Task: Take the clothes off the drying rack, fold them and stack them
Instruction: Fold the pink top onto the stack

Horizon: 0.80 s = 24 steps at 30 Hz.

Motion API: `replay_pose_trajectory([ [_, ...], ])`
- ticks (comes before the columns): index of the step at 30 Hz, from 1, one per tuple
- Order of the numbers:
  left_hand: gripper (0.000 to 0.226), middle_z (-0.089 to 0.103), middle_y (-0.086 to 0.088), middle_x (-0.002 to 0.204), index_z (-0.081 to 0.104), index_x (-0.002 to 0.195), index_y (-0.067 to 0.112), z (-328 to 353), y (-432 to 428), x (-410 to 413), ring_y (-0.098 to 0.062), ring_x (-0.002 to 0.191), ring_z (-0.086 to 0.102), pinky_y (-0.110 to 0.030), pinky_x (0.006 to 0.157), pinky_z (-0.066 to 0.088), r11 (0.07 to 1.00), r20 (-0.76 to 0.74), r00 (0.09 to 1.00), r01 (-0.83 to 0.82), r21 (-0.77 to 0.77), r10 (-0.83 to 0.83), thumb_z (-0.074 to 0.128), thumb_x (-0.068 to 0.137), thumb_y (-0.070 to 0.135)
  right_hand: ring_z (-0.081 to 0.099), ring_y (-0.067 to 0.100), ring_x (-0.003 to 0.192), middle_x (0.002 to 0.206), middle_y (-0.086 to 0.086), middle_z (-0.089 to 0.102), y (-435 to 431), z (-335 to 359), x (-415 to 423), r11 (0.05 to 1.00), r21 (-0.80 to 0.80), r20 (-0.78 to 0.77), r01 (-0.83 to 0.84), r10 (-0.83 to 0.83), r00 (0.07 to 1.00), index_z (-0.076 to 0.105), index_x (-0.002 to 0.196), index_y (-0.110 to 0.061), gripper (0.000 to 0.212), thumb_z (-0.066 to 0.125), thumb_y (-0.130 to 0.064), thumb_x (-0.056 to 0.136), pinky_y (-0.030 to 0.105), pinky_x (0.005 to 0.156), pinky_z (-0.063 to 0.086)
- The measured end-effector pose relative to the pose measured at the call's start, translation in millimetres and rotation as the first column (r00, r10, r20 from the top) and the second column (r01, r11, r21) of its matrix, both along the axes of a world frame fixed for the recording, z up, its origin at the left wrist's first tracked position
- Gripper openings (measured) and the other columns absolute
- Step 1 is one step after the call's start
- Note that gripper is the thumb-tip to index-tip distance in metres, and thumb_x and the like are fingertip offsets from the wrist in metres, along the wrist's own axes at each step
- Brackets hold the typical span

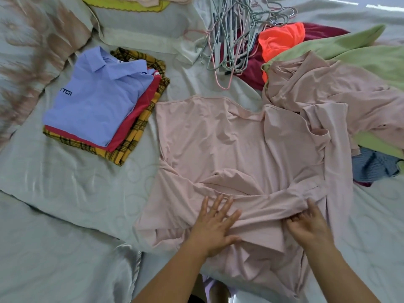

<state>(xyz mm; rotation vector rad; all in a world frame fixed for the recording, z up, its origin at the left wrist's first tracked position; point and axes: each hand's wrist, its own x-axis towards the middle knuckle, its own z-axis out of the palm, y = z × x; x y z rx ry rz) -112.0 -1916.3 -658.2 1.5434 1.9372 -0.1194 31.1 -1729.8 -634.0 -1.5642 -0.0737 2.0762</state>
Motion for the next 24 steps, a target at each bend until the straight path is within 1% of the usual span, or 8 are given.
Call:
replay_pose_trajectory([
  [2, 0.098, -0.032, 0.006, 0.145, -0.003, 0.148, 0.035, 7.2, 9.8, 2.4, -0.024, 0.133, -0.036, -0.049, 0.105, -0.025, 1.000, 0.002, 1.000, -0.017, 0.016, 0.017, -0.017, 0.059, 0.075, 0.058, 0.013, 0.100, 0.106, 0.002, 0.066, 11.6, 11.2, -4.5, 0.998, 0.055, 0.010, 0.024, -0.025, 1.000, 0.061, 0.108, -0.016, 0.085, 0.096, -0.020, 0.030, 0.029, 0.079, 0.050],
  [4, 0.099, -0.033, 0.006, 0.144, -0.002, 0.148, 0.034, 11.5, 20.3, 6.9, -0.023, 0.132, -0.037, -0.048, 0.105, -0.025, 1.000, 0.021, 1.000, -0.019, 0.012, 0.019, -0.015, 0.059, 0.075, 0.058, 0.017, 0.105, 0.111, 0.003, 0.061, 13.4, 20.0, -6.0, 0.966, 0.256, 0.140, 0.030, -0.068, 0.988, 0.054, 0.117, -0.016, 0.038, 0.067, -0.010, 0.082, 0.024, 0.070, 0.055],
  [6, 0.099, -0.026, 0.004, 0.147, 0.005, 0.149, 0.031, 6.5, 26.4, 10.0, -0.027, 0.134, -0.031, -0.049, 0.106, -0.022, 0.998, 0.038, 0.998, -0.048, 0.030, 0.047, -0.013, 0.063, 0.077, 0.059, 0.011, 0.095, 0.099, -0.002, 0.059, 5.1, 32.6, -10.2, 0.830, 0.548, 0.290, -0.106, -0.069, 0.955, 0.053, 0.104, -0.024, 0.027, 0.053, -0.001, 0.090, 0.018, 0.071, 0.054],
  [9, 0.082, 0.027, -0.006, 0.153, 0.039, 0.141, 0.026, 5.7, 28.4, 12.4, -0.030, 0.141, 0.021, -0.052, 0.107, 0.007, 1.000, -0.050, 0.999, -0.003, 0.017, 0.004, 0.000, 0.084, 0.071, 0.053, -0.001, 0.080, 0.092, -0.015, 0.056, -22.9, 48.3, -27.1, 0.216, 0.793, 0.571, -0.569, 0.062, 0.819, 0.052, 0.093, -0.030, 0.021, 0.054, -0.009, 0.088, 0.012, 0.074, 0.045],
  [11, 0.065, 0.055, -0.003, 0.133, 0.052, 0.128, 0.023, 9.7, 20.0, 15.0, -0.022, 0.128, 0.047, -0.046, 0.103, 0.021, 0.998, -0.050, 0.998, -0.021, 0.053, 0.024, 0.024, 0.086, 0.063, 0.054, 0.002, 0.077, 0.090, -0.014, 0.058, -49.7, 32.5, -28.6, -0.259, 0.576, 0.818, -0.776, 0.182, 0.546, 0.051, 0.102, -0.028, 0.021, 0.048, -0.022, 0.082, 0.014, 0.071, 0.042],
  [13, 0.061, 0.066, 0.003, 0.113, 0.054, 0.119, 0.020, 18.7, -2.4, 21.1, -0.015, 0.112, 0.048, -0.034, 0.098, 0.028, 0.990, 0.010, 0.997, -0.071, 0.118, 0.070, 0.036, 0.075, 0.059, 0.060, 0.012, 0.069, 0.082, -0.007, 0.062, -68.5, 6.6, -18.3, -0.566, 0.288, 0.957, -0.773, 0.142, 0.252, 0.048, 0.111, -0.027, 0.035, 0.044, -0.027, 0.077, 0.019, 0.061, 0.043],
  [19, 0.028, 0.055, -0.005, 0.119, 0.051, 0.107, 0.018, 23.8, -82.6, 33.9, -0.018, 0.106, 0.054, -0.030, 0.089, 0.041, 0.809, -0.044, 0.998, -0.013, 0.587, 0.048, 0.052, 0.084, 0.035, 0.064, 0.018, 0.070, 0.085, 0.000, 0.066, -73.7, -15.6, 6.6, -0.635, 0.147, 0.989, -0.758, 0.097, 0.110, 0.061, 0.102, -0.019, 0.034, 0.043, -0.020, 0.073, 0.022, 0.057, 0.051],
  [24, 0.033, 0.061, -0.003, 0.122, 0.049, 0.117, 0.024, 31.5, -33.1, 12.9, -0.021, 0.113, 0.052, -0.034, 0.097, 0.034, 0.813, -0.108, 0.957, -0.166, 0.558, 0.269, 0.043, 0.086, 0.033, 0.053, 0.014, 0.091, 0.100, 0.000, 0.067, -74.8, -2.6, -3.1, -0.677, 0.174, 0.982, -0.715, 0.068, 0.174, 0.071, 0.095, -0.015, 0.033, 0.045, -0.023, 0.076, 0.026, 0.067, 0.052],
])
